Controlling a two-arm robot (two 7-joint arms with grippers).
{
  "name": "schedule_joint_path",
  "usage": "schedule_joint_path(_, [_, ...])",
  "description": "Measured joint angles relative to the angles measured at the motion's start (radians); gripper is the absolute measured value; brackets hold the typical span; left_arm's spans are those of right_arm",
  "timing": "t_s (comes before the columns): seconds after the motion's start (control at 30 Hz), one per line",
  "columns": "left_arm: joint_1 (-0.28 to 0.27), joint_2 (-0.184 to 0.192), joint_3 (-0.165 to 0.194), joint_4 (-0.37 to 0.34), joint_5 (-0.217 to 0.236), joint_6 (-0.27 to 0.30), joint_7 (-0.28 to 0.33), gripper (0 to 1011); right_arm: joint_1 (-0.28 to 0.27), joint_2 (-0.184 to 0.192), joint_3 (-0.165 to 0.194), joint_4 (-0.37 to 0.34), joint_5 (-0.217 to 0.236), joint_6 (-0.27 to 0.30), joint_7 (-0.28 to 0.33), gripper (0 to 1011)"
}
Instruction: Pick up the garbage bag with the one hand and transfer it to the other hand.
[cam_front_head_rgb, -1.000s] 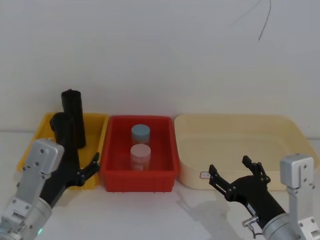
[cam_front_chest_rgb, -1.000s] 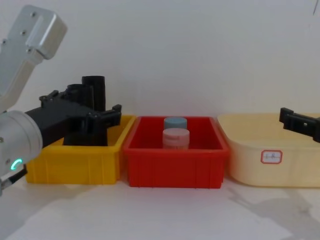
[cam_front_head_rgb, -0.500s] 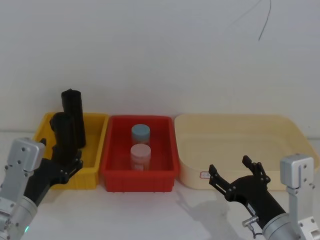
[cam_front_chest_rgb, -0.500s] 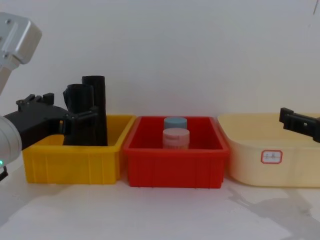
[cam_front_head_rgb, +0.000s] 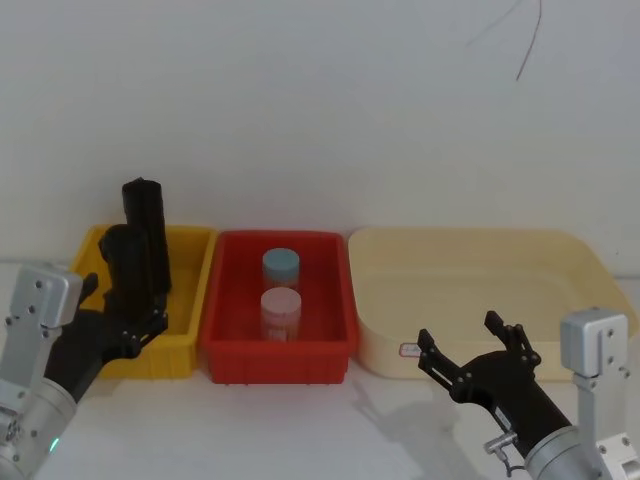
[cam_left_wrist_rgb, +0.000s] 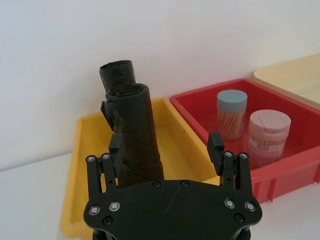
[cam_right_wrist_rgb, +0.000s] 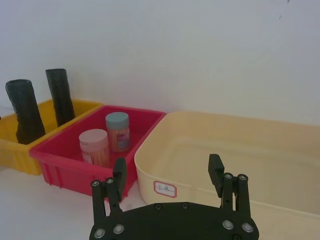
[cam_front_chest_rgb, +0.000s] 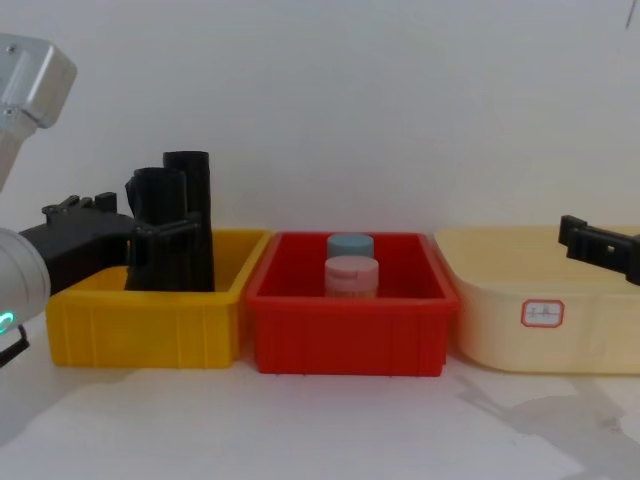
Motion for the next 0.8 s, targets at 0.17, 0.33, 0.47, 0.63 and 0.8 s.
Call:
schedule_joint_path(0.17, [-0.017,-0.01,-0.007,0.023,-0.008,-0.003,-0.012,1002,0.0,0.0,0.0,0.0,0.0,0.0,0.0,1001])
schedule_joint_path(0.33, [-0.028,-0.017,-0.017,0.041,-0.011,-0.006,-0.016,1002,0.0,0.0,0.0,0.0,0.0,0.0,0.0,1001])
schedule_joint_path(0.47, [-0.035,-0.02,-0.028,0.054,-0.011,-0.008,-0.015,1002,0.0,0.0,0.0,0.0,0.0,0.0,0.0,1001])
schedule_joint_path(0.63, [-0.045,-0.023,-0.04,0.072,-0.011,-0.01,-0.012,1001,0.0,0.0,0.0,0.0,0.0,0.0,0.0,1001])
schedule_joint_path(0.8, [-0.058,-0.029,-0.048,0.093,-0.01,-0.014,-0.012,1002,0.0,0.0,0.0,0.0,0.0,0.0,0.0,1001])
